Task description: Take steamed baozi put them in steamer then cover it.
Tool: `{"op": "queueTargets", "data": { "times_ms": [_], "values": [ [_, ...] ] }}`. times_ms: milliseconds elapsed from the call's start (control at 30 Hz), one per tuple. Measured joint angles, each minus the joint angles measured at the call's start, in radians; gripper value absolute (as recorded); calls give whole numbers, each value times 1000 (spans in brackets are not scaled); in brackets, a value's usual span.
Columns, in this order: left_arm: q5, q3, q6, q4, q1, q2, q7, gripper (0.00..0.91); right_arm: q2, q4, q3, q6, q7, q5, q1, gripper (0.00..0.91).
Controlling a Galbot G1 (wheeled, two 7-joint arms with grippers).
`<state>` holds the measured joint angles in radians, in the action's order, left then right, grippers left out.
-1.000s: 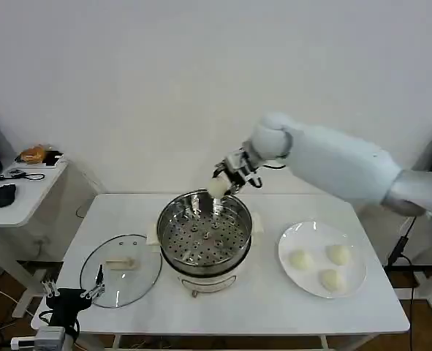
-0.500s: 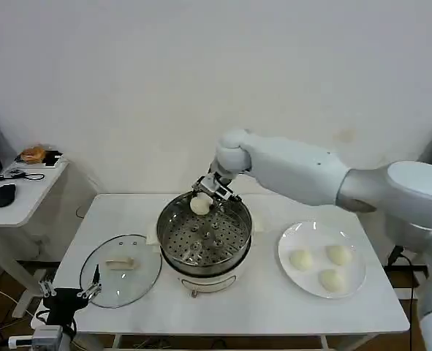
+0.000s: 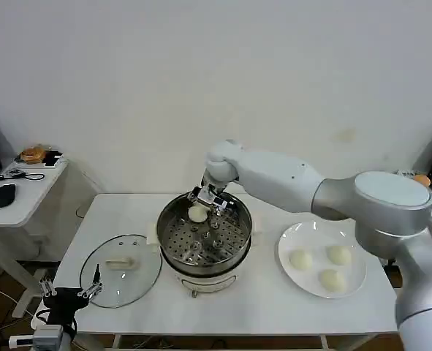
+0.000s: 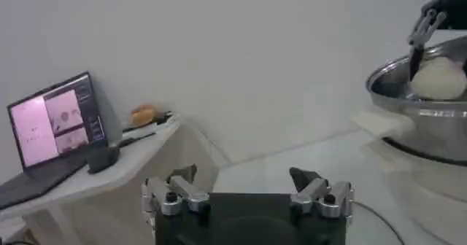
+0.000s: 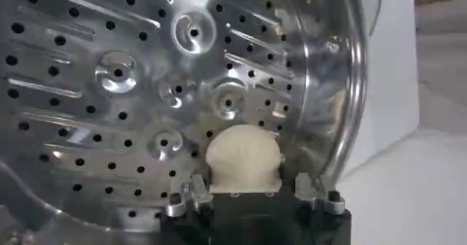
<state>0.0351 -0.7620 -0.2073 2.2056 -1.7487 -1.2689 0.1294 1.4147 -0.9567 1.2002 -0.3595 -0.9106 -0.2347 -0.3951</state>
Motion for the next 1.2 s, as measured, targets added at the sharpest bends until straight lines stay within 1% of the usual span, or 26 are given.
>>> {"op": "queueTargets", "data": {
  "times_ms": [33,67,200,433,533,667,833,933,1067,1200],
  "values": [
    [0,0,0,0,0,0,0,907,2,5,0,-5,1,-6,1,877],
    [0,0,0,0,0,1,0,907,4,9,0,-9,3,-11,2,907],
    [0,-1,0,1,-1,1,0,907,7,22,0,-19,10,-26,4,907],
    [1,-2,1,4,-5,-1,0,907,-6,11,-9,-23,12,-20,-12,907],
    [1,-1,1,5,-4,-1,0,907,-25,-17,-5,-8,4,4,-35,907],
    [2,6,1,6,0,4,-1,907,-64,-77,3,29,-8,63,-77,907],
    [14,5,-5,7,0,18,-5,907,-151,-179,26,98,-15,154,-145,907],
    [23,-1,-6,5,-1,26,-10,907,-226,-246,47,149,-14,204,-187,907],
    [30,2,-6,-1,5,38,-12,907,-352,-343,86,231,-11,256,-236,907],
    [32,12,-7,-6,14,50,-13,907,-496,-443,126,312,-12,284,-261,907]
  ]
}}
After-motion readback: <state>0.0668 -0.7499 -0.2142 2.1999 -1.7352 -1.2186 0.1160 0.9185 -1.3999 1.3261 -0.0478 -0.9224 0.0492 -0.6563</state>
